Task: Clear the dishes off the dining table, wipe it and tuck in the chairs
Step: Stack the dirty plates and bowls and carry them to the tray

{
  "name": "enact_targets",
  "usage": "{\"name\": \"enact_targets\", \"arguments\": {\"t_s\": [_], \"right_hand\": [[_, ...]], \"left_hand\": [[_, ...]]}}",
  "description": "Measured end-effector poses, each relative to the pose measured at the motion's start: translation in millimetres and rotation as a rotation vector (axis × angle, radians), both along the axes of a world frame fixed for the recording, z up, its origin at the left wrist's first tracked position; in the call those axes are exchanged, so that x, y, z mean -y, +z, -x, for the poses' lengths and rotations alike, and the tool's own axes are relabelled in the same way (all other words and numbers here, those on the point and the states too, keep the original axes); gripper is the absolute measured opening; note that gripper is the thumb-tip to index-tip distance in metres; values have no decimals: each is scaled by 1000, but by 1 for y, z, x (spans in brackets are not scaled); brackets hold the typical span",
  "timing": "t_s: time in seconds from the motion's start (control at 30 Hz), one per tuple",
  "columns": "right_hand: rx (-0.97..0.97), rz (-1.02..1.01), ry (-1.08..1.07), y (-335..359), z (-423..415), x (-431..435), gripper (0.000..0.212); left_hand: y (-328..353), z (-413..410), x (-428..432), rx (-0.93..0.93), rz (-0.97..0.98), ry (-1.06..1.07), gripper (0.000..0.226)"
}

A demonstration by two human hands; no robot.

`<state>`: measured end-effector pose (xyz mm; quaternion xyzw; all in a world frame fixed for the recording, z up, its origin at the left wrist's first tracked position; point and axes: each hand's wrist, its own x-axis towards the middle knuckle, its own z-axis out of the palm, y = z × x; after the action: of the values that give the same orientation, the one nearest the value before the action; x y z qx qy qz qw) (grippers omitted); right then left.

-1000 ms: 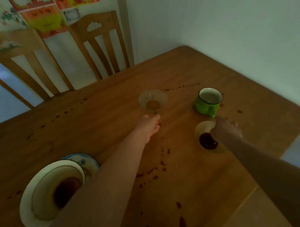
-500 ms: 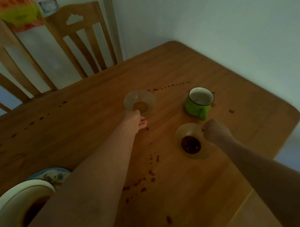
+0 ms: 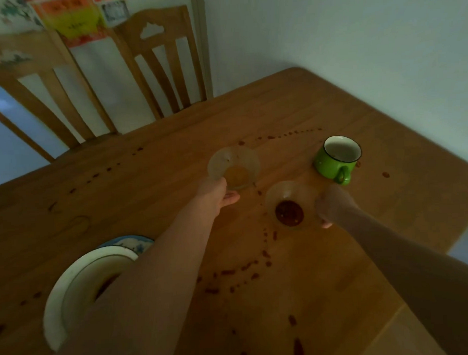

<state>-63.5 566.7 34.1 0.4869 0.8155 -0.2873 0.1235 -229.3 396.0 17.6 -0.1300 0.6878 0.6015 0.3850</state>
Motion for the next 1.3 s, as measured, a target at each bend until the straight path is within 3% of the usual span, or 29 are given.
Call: {"name": "enact_targets", "arguments": {"t_s": [0.33,0.43,0.73,0.97,1.3], "right_hand": [[-205,114,-62,44,13,98,42],[-241,122,-56,54,20,135,39],[-410,169,-40,74,36,232,21],[-463,166,-99,79,42,263,14],[-418,185,105,84,34,294,20]], "left_hand": [[72,-17,154,-173,24,-3,26],[84,-25,202,-235,74,-19,17],[83,-50,310,-314,130,-151,24],[64,-64,335,-356,265,-229,24],[30,-59,329,-292,409,-261,33]]}}
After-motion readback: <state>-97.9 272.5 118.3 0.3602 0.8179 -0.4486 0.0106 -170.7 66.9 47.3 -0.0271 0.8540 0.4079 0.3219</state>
